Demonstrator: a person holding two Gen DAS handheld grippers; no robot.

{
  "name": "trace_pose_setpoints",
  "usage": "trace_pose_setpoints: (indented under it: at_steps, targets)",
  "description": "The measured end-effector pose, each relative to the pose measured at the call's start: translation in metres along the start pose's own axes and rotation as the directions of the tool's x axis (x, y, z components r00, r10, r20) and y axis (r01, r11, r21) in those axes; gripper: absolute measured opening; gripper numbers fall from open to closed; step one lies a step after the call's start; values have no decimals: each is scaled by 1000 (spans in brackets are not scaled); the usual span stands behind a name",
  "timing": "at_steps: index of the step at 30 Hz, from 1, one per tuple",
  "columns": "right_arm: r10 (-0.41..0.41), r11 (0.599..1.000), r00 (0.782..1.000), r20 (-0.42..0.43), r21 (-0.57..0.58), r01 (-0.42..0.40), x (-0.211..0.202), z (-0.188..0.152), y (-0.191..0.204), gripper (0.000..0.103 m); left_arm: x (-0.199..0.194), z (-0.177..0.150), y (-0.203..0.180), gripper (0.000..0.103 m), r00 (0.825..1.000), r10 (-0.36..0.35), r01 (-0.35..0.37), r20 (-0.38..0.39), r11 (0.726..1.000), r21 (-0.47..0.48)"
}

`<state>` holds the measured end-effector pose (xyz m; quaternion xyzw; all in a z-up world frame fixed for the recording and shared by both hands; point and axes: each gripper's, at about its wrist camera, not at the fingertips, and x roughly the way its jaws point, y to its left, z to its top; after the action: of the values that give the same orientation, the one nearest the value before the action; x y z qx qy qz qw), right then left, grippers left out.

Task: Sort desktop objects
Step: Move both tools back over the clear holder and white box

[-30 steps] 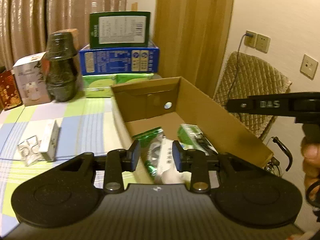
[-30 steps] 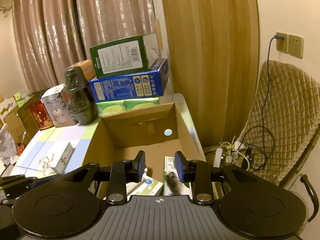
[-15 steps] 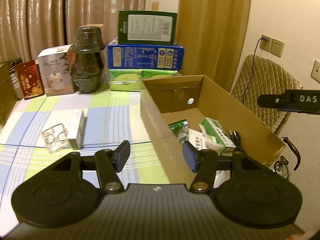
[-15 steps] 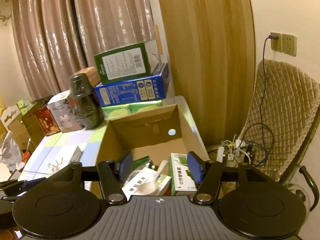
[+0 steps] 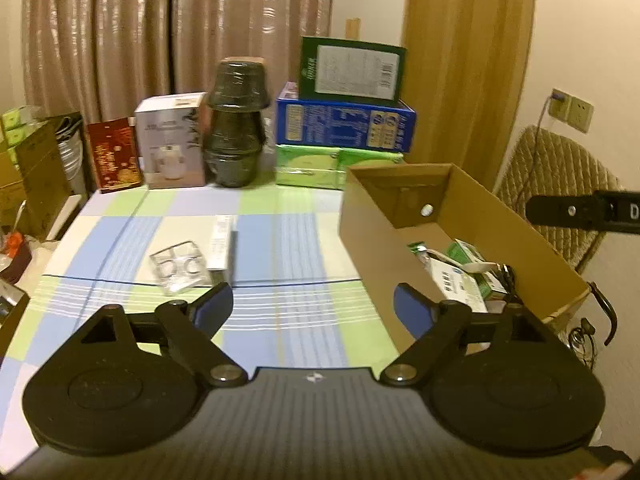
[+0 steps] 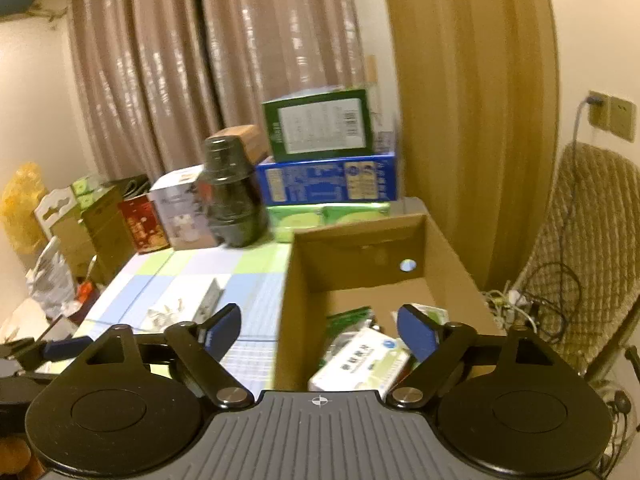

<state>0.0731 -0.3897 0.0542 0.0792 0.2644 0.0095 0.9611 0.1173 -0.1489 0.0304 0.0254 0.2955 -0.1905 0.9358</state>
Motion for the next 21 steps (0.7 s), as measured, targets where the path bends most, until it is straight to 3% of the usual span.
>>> trace_pose_setpoints:
  at_steps: [8,21]
  targets:
    - [31,997,1000,-6,-65,-31,5,-4,42,101,-20,-5,41,101,999,49,-49,16,998,-38]
    - [105,982,993,-45,-155,-111,32,-21,103,101,-21,-28,118,102,984,175,-176,-30,983,-60]
